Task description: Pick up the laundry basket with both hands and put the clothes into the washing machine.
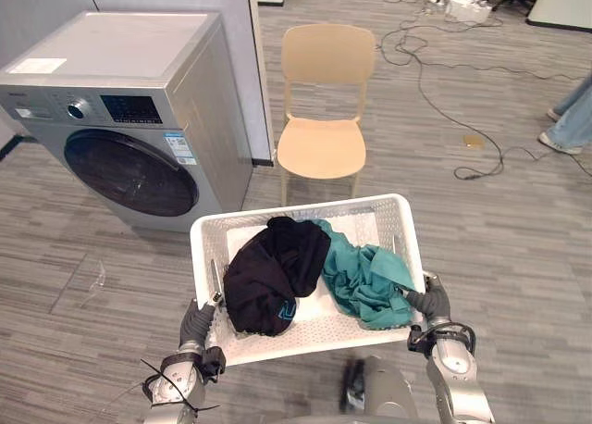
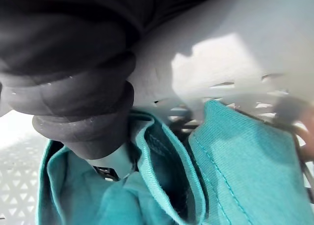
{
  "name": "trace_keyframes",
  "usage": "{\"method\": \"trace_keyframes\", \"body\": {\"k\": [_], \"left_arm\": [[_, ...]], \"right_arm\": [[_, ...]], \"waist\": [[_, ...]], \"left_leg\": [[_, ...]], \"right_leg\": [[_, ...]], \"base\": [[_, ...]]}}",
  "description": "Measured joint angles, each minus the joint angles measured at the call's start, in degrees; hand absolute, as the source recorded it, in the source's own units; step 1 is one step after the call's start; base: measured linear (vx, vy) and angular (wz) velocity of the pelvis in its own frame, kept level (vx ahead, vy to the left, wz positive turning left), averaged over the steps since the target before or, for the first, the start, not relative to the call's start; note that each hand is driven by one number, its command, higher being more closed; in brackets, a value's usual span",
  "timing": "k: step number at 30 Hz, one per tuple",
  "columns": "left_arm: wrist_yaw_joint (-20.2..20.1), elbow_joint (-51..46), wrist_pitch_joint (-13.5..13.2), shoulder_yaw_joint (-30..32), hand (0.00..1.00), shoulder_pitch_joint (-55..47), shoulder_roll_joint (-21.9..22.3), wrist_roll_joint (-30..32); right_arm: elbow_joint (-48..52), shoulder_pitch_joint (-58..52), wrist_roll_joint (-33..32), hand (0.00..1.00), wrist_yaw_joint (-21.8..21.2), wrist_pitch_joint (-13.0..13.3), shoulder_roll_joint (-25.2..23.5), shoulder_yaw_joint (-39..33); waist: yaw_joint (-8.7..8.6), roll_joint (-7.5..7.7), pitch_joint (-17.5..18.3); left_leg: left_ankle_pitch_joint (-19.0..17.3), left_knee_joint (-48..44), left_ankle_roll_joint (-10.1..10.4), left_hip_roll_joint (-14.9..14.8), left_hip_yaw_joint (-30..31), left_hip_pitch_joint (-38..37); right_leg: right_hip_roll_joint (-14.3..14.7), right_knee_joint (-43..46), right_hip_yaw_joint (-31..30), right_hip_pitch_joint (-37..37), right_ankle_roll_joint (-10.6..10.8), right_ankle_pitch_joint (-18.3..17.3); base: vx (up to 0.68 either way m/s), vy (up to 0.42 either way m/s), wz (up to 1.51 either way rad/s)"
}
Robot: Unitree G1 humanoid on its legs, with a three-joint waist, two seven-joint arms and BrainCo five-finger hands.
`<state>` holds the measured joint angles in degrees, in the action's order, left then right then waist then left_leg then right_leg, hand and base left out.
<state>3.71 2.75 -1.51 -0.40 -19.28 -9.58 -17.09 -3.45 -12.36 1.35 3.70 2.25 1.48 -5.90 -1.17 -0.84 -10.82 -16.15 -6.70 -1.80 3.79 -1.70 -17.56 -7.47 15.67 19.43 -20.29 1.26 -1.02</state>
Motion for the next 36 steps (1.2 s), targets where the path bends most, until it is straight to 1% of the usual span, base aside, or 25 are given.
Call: {"method": "trace_keyframes", "body": {"k": [1,2,3,4,5,6,7,8,9,10,12,13,14,15,16,19,21,22,24,26,27,30,31,33,36], "left_arm": [[-0.04,0.07,0.08,-0.77,1.00,-0.07,0.24,0.01],[0.00,0.54,0.12,-1.37,1.00,-0.27,1.94,0.20],[0.06,0.57,0.12,-1.13,1.00,-0.32,2.31,0.21],[0.09,0.58,0.15,-0.76,1.00,-0.33,2.99,0.20],[0.00,0.57,0.14,-0.49,1.00,-0.64,4.11,0.20],[-0.03,0.57,0.02,-0.32,1.00,-1.14,4.47,0.19],[-0.28,0.28,-0.44,-0.23,1.00,-1.85,4.77,0.02],[-0.84,-0.02,-1.27,-0.58,1.00,-1.83,4.90,0.01],[-0.98,0.01,-1.37,-0.56,1.00,-1.73,4.71,0.01],[-1.09,0.05,-1.36,-0.55,1.00,-1.55,4.72,0.00],[-1.07,0.12,-1.38,-0.58,1.00,-1.01,4.85,-0.07],[-1.06,0.23,-1.38,-0.66,1.00,-0.79,4.85,-0.08],[-1.05,0.41,-1.36,-0.98,1.00,-0.75,4.90,-0.08],[-1.03,0.76,-1.28,-1.78,1.00,-0.92,5.13,-0.07],[-0.86,2.16,-1.26,-1.67,1.00,-0.64,4.47,-0.07],[-0.32,2.49,-0.97,-1.78,1.00,0.48,4.11,-0.02],[0.14,2.45,-0.99,-1.75,1.00,0.96,4.10,-0.17],[0.17,2.45,-0.98,-1.84,1.00,1.24,3.47,-0.17],[0.17,2.40,-1.04,-1.92,1.00,1.26,2.75,-0.17],[0.17,2.28,-1.28,-2.03,1.00,1.35,1.87,-0.27],[0.16,2.16,-1.43,-2.02,1.00,1.38,1.77,-0.30],[0.16,2.19,-1.57,-3.23,1.00,3.54,0.41,-0.37],[0.16,2.23,-1.57,-4.54,1.00,4.63,-0.89,-0.77],[0.22,3.13,-1.49,-6.34,1.00,6.77,-1.78,-0.78],[0.77,4.11,-1.30,-8.43,1.00,8.80,0.41,-0.71]], "right_arm": [[0.43,-0.98,-0.27,1.00,0.22,-0.07,0.42,-0.04],[0.44,-0.67,-0.35,1.00,0.19,-0.44,1.68,-0.44],[0.56,-0.75,-0.35,1.00,0.12,-0.59,2.08,-0.72],[1.25,-0.65,-0.38,1.00,0.04,-0.75,3.00,-0.24],[3.08,-1.14,-0.58,1.00,0.12,-0.90,3.96,0.11],[3.93,-1.65,-0.64,1.00,0.04,-0.87,4.30,0.32],[4.83,-2.02,-0.64,1.00,0.03,-0.75,4.62,0.73],[4.90,-1.77,-0.77,1.00,0.07,-0.58,4.45,0.34],[4.88,-1.61,-0.80,1.00,0.03,-0.56,4.49,0.06],[4.88,-1.52,-0.88,1.00,0.20,-0.55,4.59,0.07],[4.52,-0.32,-0.88,1.00,0.68,-0.54,5.20,-0.28],[4.20,-0.08,-0.90,1.00,0.80,-0.53,5.34,-0.28],[3.84,-0.07,-0.90,1.00,1.14,-0.51,5.64,-0.30],[3.69,-0.79,-1.01,1.00,1.27,-0.30,6.64,-0.31],[1.86,-0.13,-1.02,1.00,1.34,-0.41,5.84,-0.22],[1.38,1.40,-0.69,1.00,1.41,-0.92,5.76,-0.24],[1.11,2.35,-0.29,1.00,1.17,-1.00,5.81,-0.29],[-0.09,3.10,-0.24,1.00,1.11,-1.01,5.46,-0.29],[-0.36,3.23,-0.19,1.00,0.99,-1.06,4.61,-0.27],[-0.34,3.27,-0.18,1.00,1.06,-1.01,4.42,0.00],[-0.33,3.45,-0.15,1.00,1.14,-0.99,4.54,0.00],[0.41,4.05,-0.14,1.00,1.29,-1.00,4.39,-0.93],[0.94,3.84,-0.14,1.00,1.49,-1.00,4.42,-1.85],[0.96,3.87,-0.13,1.00,1.84,-1.05,4.55,-3.29],[1.54,4.59,0.43,1.00,2.34,-1.19,7.08,-5.31]], "waist": [[-0.52,-0.26,0.17],[-0.91,-2.99,0.68],[-0.89,-3.39,0.56],[-1.06,-4.01,0.30],[-0.90,-4.67,-0.06],[-0.56,-4.70,-0.10],[0.18,-4.56,-0.34],[0.67,-5.38,-0.45],[0.87,-4.86,-0.69],[1.85,-3.91,-1.08],[3.48,-3.20,-1.43],[3.74,-3.08,-1.51],[3.60,-3.28,-1.39],[3.64,-4.92,-0.38],[3.40,-3.42,0.27],[3.33,-1.84,0.42],[3.42,-1.65,0.43],[3.35,-1.43,0.18],[2.65,-1.47,0.08],[2.11,-1.45,-0.02],[2.08,-1.43,-0.02],[1.99,-0.32,-0.69],[1.91,0.93,-1.20],[1.73,3.66,-3.24],[0.75,-0.24,-3.59]], "left_leg": [[-0.91,-0.43,1.55,-0.84,1.26,-2.71],[-1.31,-4.37,2.16,-3.61,1.74,-3.18],[-1.18,-8.82,2.36,-4.31,1.59,-2.09],[1.55,-21.67,4.16,-5.85,0.68,1.89],[11.61,-35.48,4.85,-7.67,-1.01,7.25],[20.34,-40.94,6.33,-8.71,-1.99,9.35],[22.34,-51.33,5.62,-11.32,-2.38,13.38],[16.95,-64.65,2.19,-15.10,-3.03,21.26],[14.54,-66.50,1.13,-15.69,-3.60,23.81],[10.26,-65.08,0.05,-16.37,-4.67,28.53],[5.46,-51.36,1.61,-15.56,-6.34,35.66],[5.38,-44.77,1.88,-14.58,-6.38,36.65],[7.03,-28.72,3.57,-12.30,-6.01,36.68],[16.41,-13.53,4.79,-10.83,-4.91,35.40],[17.72,-14.56,1.50,-8.81,-5.21,34.56],[11.22,-20.40,-1.57,-6.52,-7.27,35.32],[9.02,-20.49,-2.83,-5.54,-8.34,33.03],[8.83,-16.64,-3.10,-4.87,-9.04,28.82],[8.83,-13.68,-3.09,-4.79,-9.13,24.54],[8.82,-8.93,-3.04,-5.14,-10.16,18.70],[8.59,-8.08,-2.66,-5.35,-10.56,17.94],[7.21,-8.55,-0.36,-6.60,-10.55,19.52],[6.62,-9.49,0.67,-6.46,-9.94,21.31],[5.14,-11.43,2.79,-5.31,-7.96,22.80],[6.35,-13.37,5.32,-9.63,-4.37,29.11]], "right_leg": [[1.16,0.61,-3.30,0.85,-2.40,7.01],[3.40,4.45,-4.26,1.35,-4.53,4.96],[3.22,6.05,-3.82,2.03,-4.73,2.81],[3.62,8.39,-2.37,4.31,-4.88,-0.59],[4.86,7.75,-1.80,8.89,-5.18,-3.16],[5.65,6.04,-2.26,11.81,-4.98,-4.25],[6.76,2.53,-2.58,16.51,-4.61,-5.62],[8.46,-2.08,-2.93,23.13,-4.72,-6.40],[8.39,-3.82,-3.40,25.43,-4.21,-6.77],[7.85,-7.07,-4.19,29.44,-3.98,-6.98],[5.67,-9.99,-5.68,32.95,-1.92,-8.20],[4.60,-9.97,-5.82,33.65,-0.65,-8.96],[2.90,-10.03,-5.84,35.45,1.74,-10.49],[3.22,-10.29,-6.33,37.02,3.94,-11.95],[0.63,-10.52,-7.33,38.34,4.82,-12.55],[-3.06,-5.73,-10.52,37.26,5.23,-11.56],[-4.95,4.29,-12.49,33.44,7.58,-9.33],[-6.38,18.52,-15.07,27.25,11.09,-5.54],[-6.68,30.84,-15.54,21.53,10.81,-6.43],[-9.40,36.08,-10.12,15.43,5.71,-9.43],[-10.50,34.95,-8.31,13.84,4.73,-9.94],[-10.89,17.89,-6.13,8.21,4.83,-9.54],[-10.15,8.99,-6.38,8.17,6.10,-6.16],[-10.44,3.24,-5.49,9.22,6.29,-0.22],[-6.08,-1.20,-0.86,7.06,3.41,2.04]], "base": [[0.73,-0.148,0.64],[0.74,-0.139,0.55],[0.75,-0.124,0.23],[0.87,-0.176,0.14],[0.86,-0.183,0.05],[0.72,-0.159,-0.11],[0.69,-0.093,-0.20],[0.55,-0.068,-0.15],[0.77,-0.077,-0.18],[0.50,-0.030,-0.27],[0.70,0.072,-0.43],[0.68,0.202,-0.29],[0.60,0.232,-0.11],[0.62,0.261,-0.05],[0.63,0.262,0.02],[0.57,0.258,-0.01],[0.42,0.215,-0.16],[0.38,0.212,-0.13],[0.32,0.151,-0.07],[0.24,0.067,-0.18],[0.17,0.003,-0.29],[0.08,-0.121,-0.01],[0.02,-0.186,0.31],[0.08,-0.321,0.43],[0.13,-0.296,0.29]]}}
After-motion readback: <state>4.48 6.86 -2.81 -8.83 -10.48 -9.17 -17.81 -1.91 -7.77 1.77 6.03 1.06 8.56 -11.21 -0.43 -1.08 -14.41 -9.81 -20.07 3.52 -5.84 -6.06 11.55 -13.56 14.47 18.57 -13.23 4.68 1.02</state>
